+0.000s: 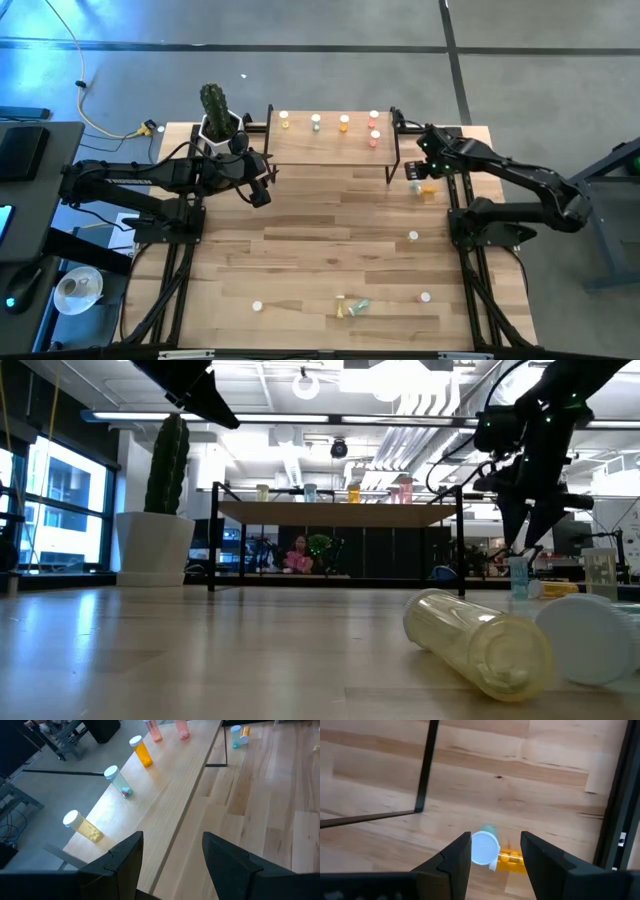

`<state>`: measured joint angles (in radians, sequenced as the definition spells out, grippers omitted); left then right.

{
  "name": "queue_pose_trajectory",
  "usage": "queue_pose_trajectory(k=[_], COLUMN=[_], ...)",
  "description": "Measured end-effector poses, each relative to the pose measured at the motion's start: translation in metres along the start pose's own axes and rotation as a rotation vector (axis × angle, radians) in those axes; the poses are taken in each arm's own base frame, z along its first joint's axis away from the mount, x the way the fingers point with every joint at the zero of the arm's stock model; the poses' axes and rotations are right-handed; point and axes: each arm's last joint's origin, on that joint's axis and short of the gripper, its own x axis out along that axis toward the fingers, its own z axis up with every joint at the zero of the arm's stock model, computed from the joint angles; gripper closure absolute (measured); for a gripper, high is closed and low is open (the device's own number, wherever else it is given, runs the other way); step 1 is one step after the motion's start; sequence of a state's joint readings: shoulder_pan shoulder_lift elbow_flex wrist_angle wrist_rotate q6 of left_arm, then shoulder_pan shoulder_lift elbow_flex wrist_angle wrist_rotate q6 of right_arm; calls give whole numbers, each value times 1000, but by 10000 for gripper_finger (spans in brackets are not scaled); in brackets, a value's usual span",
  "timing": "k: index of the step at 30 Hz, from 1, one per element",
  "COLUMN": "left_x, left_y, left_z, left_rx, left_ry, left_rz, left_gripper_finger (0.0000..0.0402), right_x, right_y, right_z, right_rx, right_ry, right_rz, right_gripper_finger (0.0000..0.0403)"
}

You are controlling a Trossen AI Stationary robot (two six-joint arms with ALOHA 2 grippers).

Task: Pick and place medicine bottles onto shelf by color
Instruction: Put the top blue pill bottle on the shelf aligned with the other blue pill bottle

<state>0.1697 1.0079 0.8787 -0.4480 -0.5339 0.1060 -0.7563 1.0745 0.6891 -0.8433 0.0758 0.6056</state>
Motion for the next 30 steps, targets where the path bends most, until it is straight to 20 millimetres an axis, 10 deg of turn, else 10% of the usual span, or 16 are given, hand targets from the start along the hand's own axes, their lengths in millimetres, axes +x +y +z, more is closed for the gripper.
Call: queue_pose_trajectory(k=[30], left_x=[0], left_y=[0], left_z=[0], left_rx=[1], left_ry=[0], left_rz=[0], left_gripper_finger=[209], right_x=[28], right_y=[16], right_z=[-3], right_rx=[-75], right_ry=[123], right_rz=[-55], right_gripper_finger=[279])
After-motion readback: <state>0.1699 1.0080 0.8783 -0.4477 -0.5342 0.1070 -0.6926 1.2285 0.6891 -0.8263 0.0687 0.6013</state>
